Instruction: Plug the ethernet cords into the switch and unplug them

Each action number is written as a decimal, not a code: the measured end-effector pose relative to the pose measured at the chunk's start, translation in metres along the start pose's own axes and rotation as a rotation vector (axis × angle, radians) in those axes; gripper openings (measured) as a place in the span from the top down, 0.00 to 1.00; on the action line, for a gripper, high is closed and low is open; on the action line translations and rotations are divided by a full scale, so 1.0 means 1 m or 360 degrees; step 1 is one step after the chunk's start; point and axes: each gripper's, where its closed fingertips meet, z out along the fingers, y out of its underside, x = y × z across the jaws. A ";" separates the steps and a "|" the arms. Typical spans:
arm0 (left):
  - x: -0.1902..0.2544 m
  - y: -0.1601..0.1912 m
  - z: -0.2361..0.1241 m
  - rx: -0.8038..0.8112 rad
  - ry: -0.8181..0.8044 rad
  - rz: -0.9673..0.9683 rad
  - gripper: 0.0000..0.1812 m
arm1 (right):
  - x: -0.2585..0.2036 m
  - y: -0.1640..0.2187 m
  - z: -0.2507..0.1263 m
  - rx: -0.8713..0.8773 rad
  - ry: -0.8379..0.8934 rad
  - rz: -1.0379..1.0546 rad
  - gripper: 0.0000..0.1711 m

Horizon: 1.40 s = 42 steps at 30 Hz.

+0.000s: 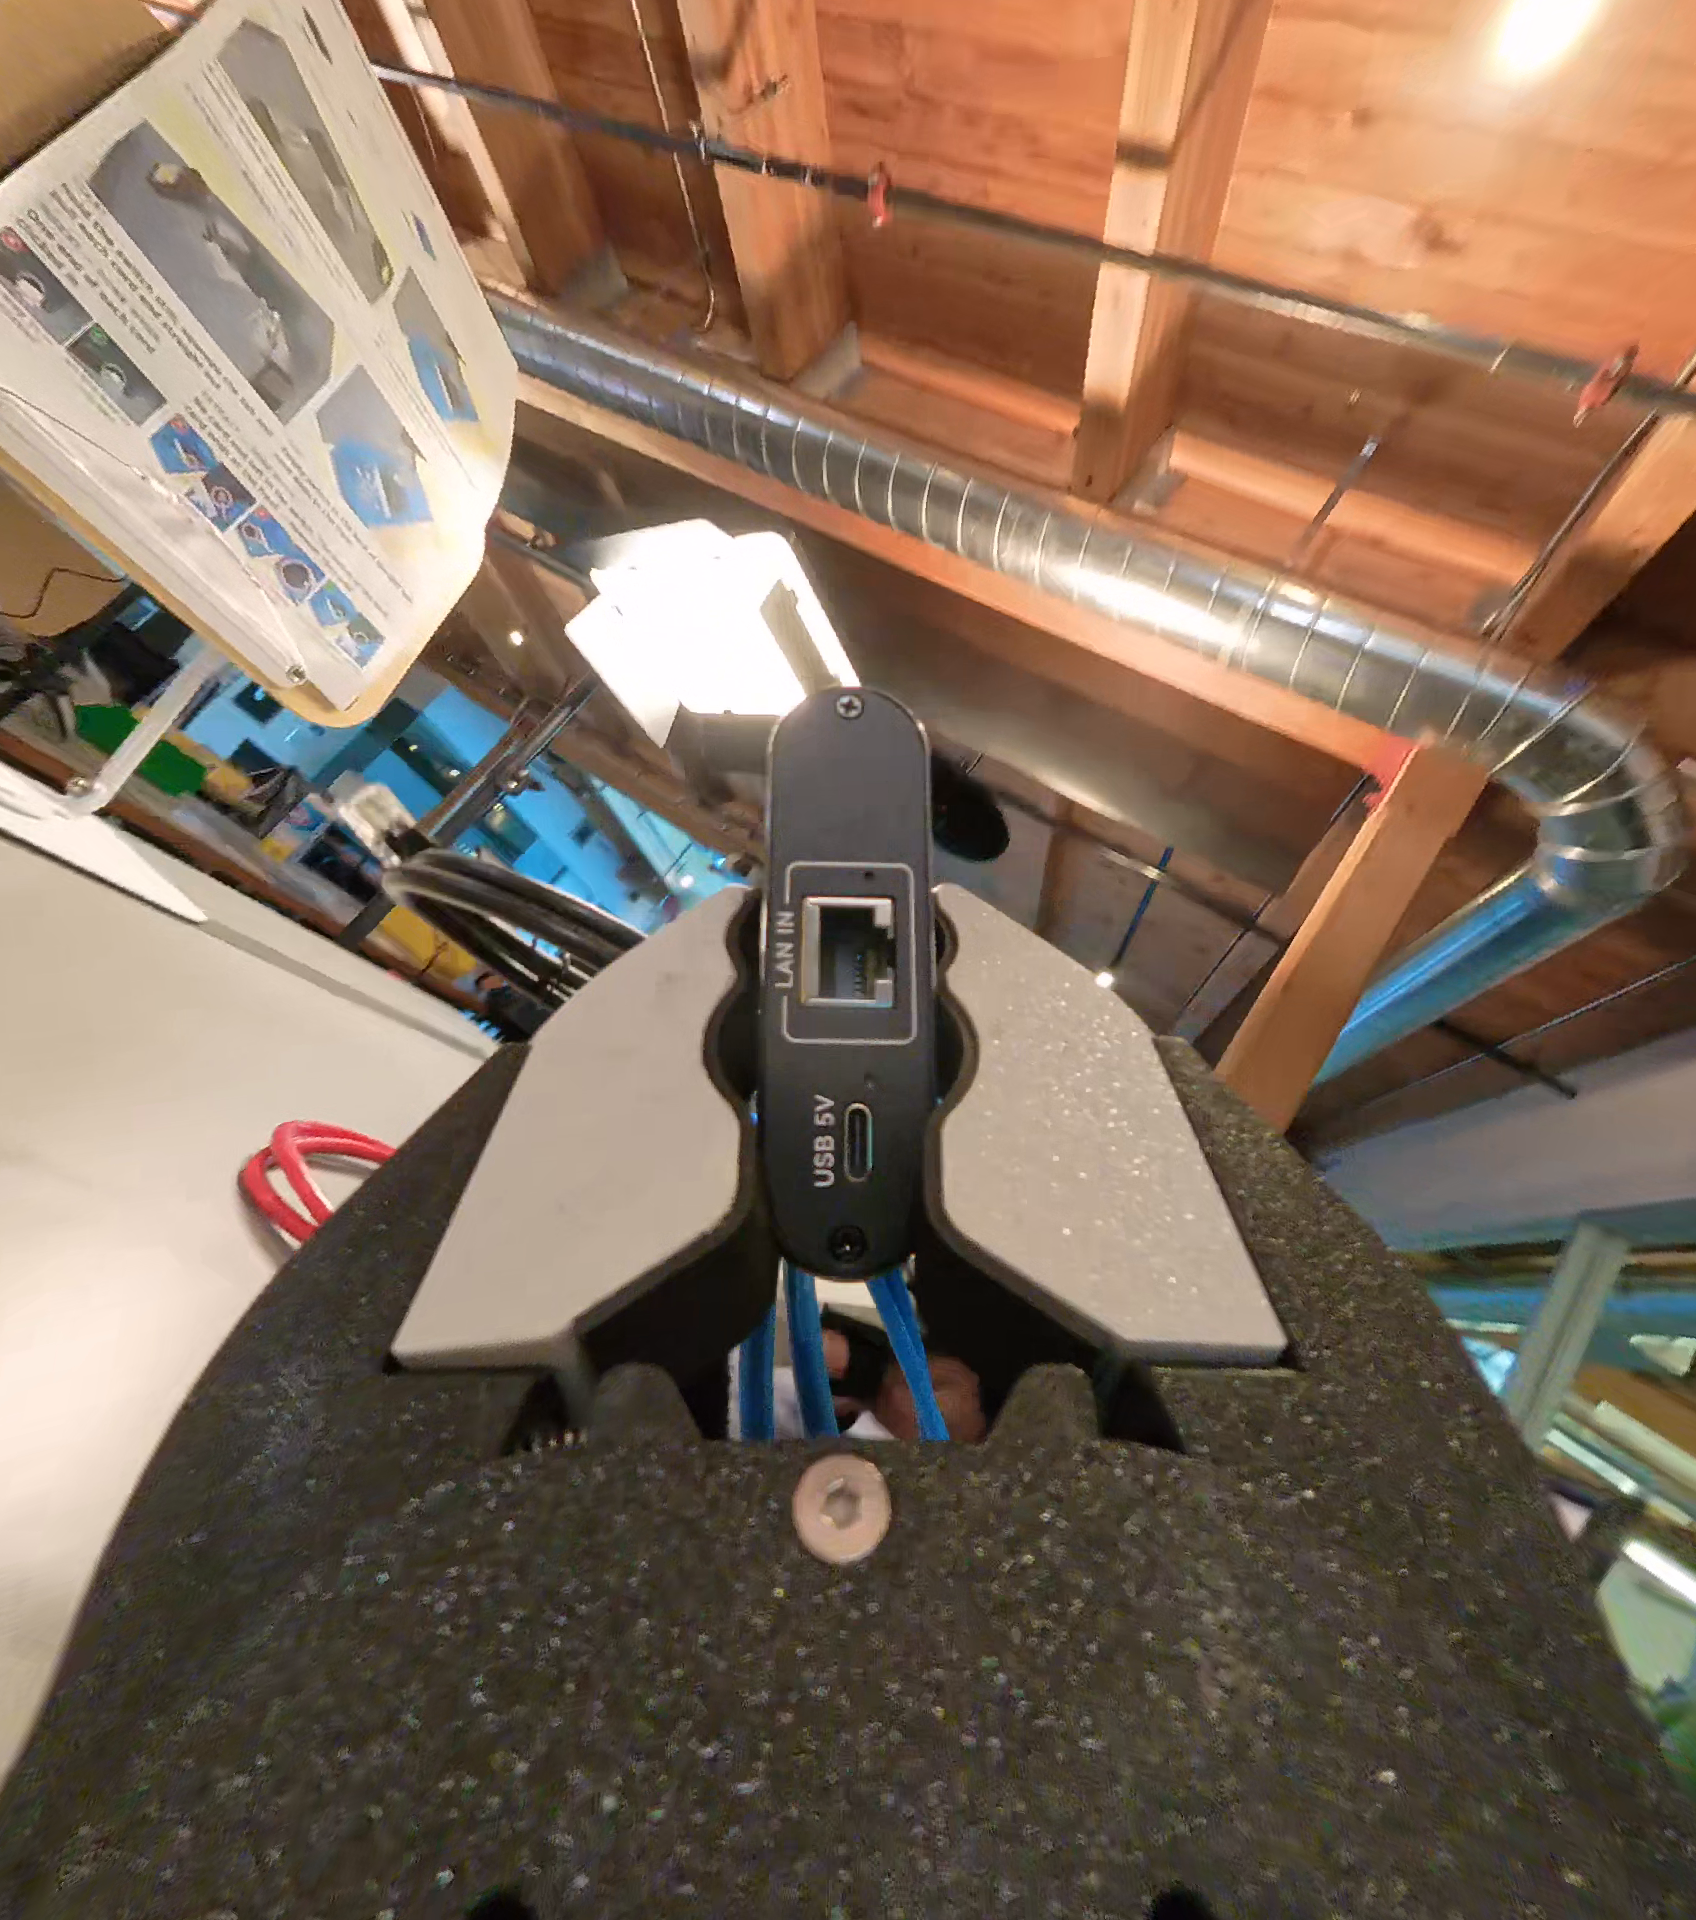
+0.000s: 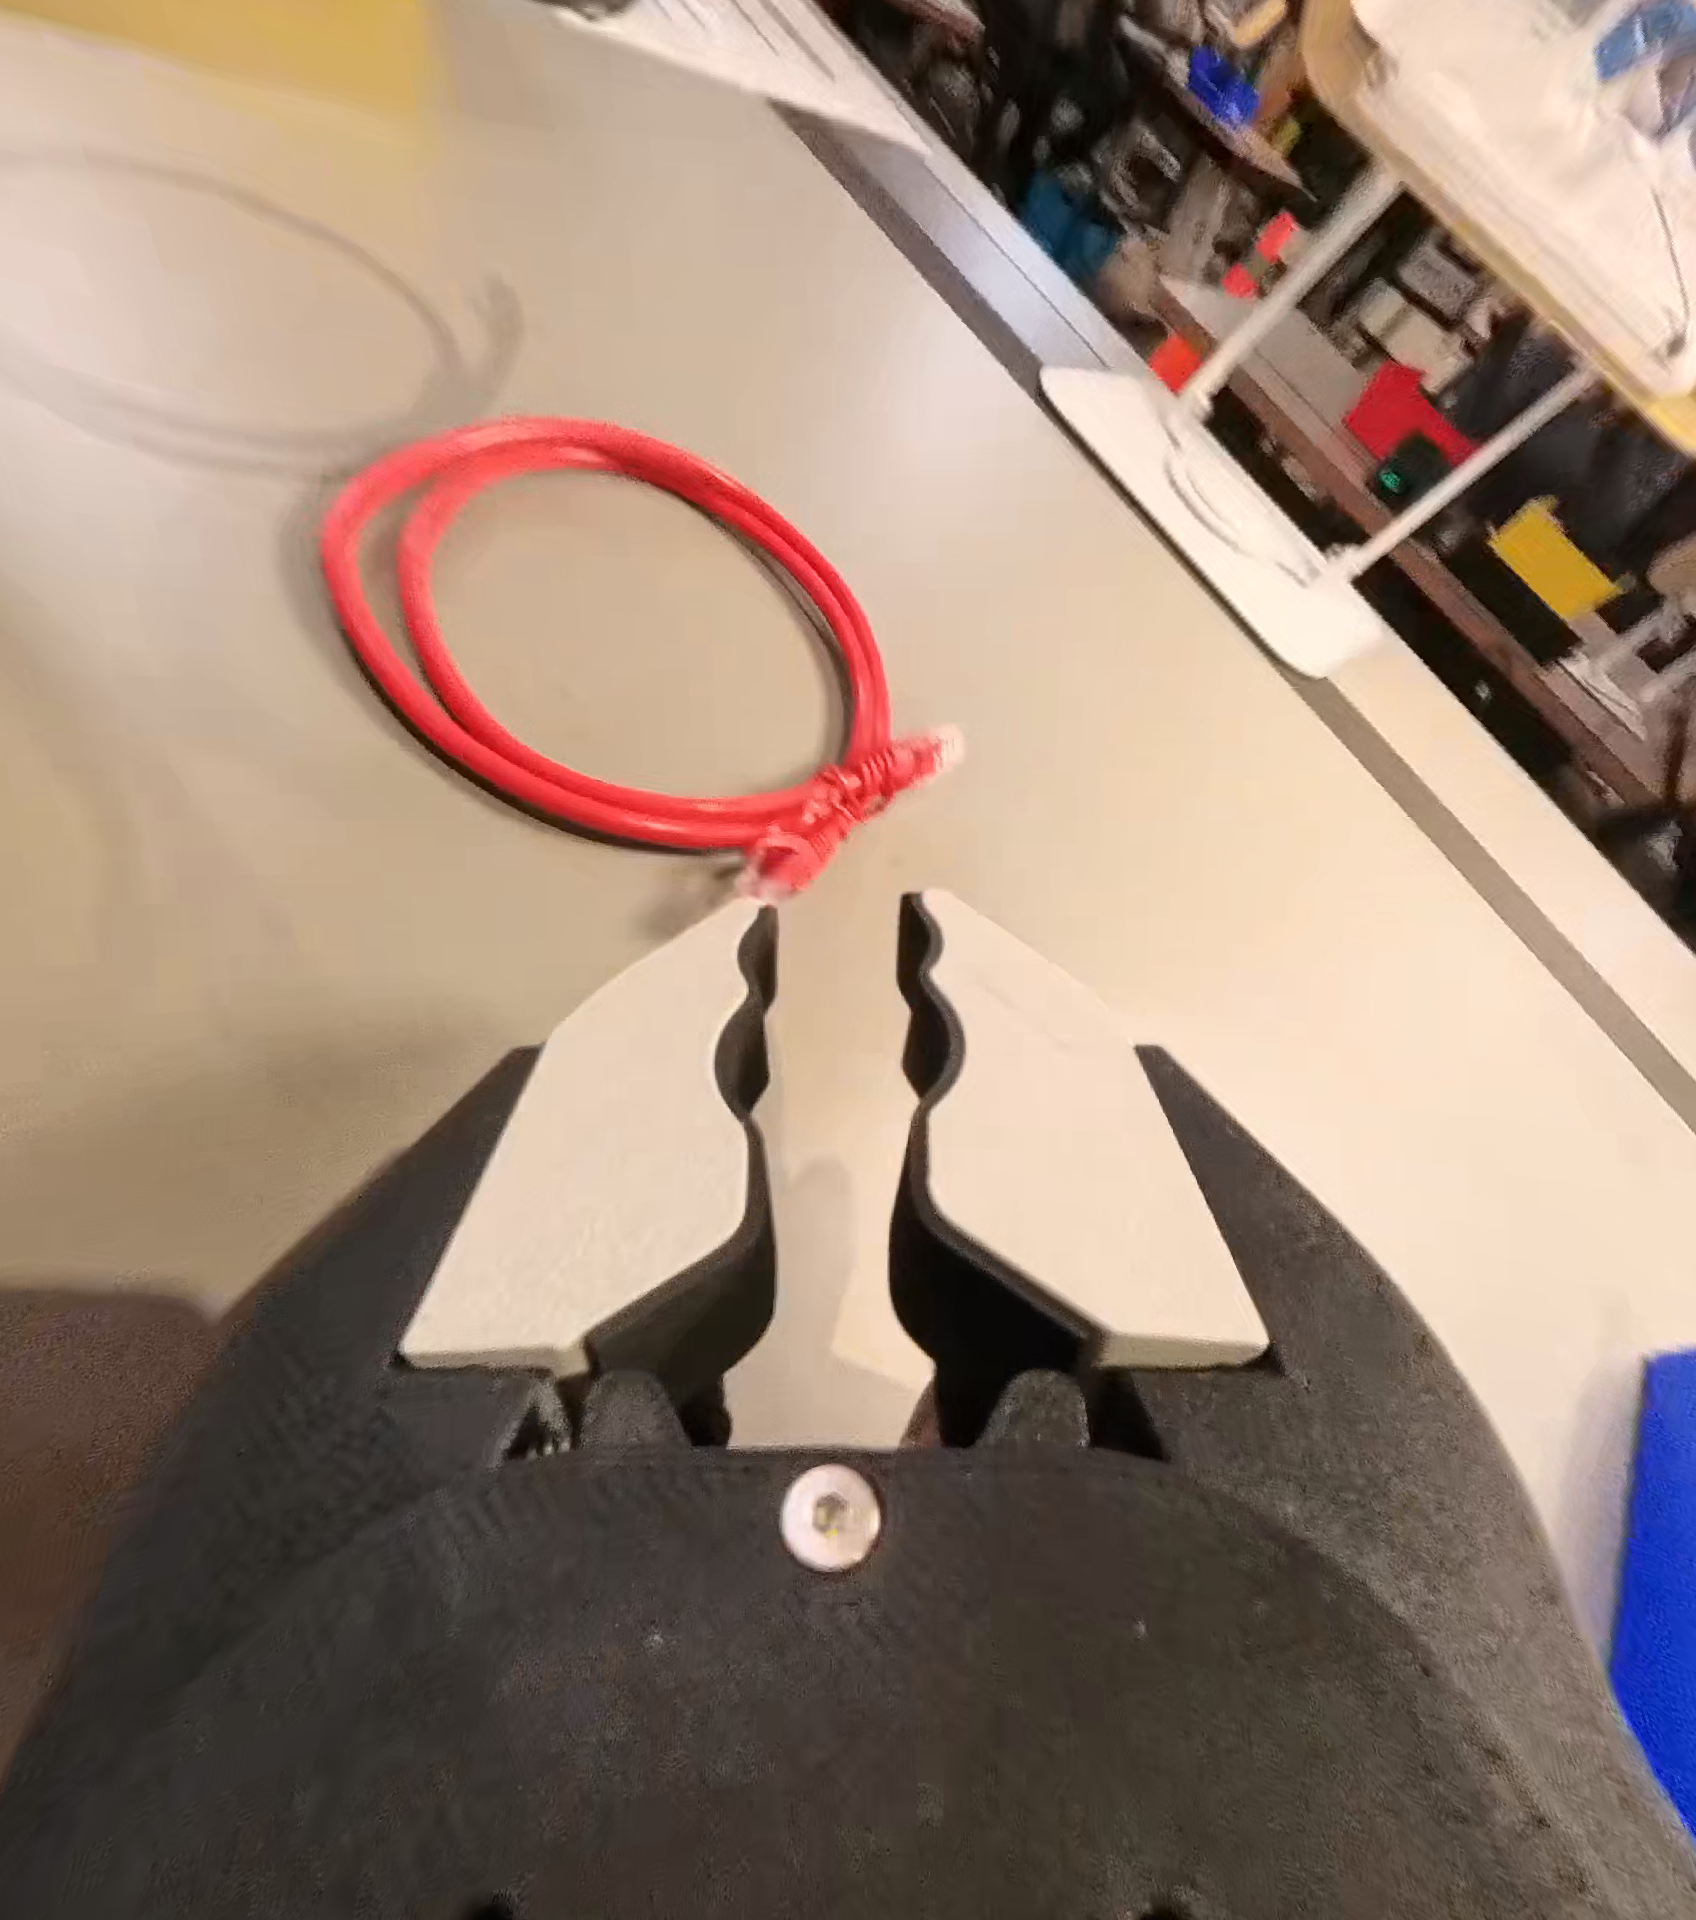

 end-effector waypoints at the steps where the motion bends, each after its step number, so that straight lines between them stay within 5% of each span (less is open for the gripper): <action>1: 0.000 0.005 0.003 -0.0042 -0.0018 0.0037 0.85 | 0.002 0.006 0.003 -0.0071 0.0028 0.0011 0.88; 6: 0.004 0.029 0.014 -0.0265 -0.0031 0.0175 0.85 | -0.004 0.009 0.015 -0.0189 0.0006 0.0060 0.85; 14: 0.018 0.066 0.026 -0.0581 0.0045 0.0376 0.85 | -0.036 -0.093 -0.019 0.0498 -0.0071 -0.0134 0.85; 19: 0.027 0.073 0.028 -0.0623 0.0013 0.0735 0.85 | -0.075 -0.130 -0.042 0.0642 -0.0190 -0.0398 0.84; 33: 0.095 0.033 0.040 -0.0504 -0.0406 0.2339 0.85 | -0.056 -0.114 -0.046 0.0572 -0.0031 -0.0440 0.85; 37: 0.079 0.031 0.036 -0.0449 -0.0558 0.2509 0.85 | -0.023 -0.081 -0.026 0.0337 0.0121 -0.0317 0.85; 42: 0.051 0.044 0.029 -0.0395 -0.0658 0.2619 0.85 | -0.027 -0.082 -0.032 0.0500 0.0052 -0.0271 0.84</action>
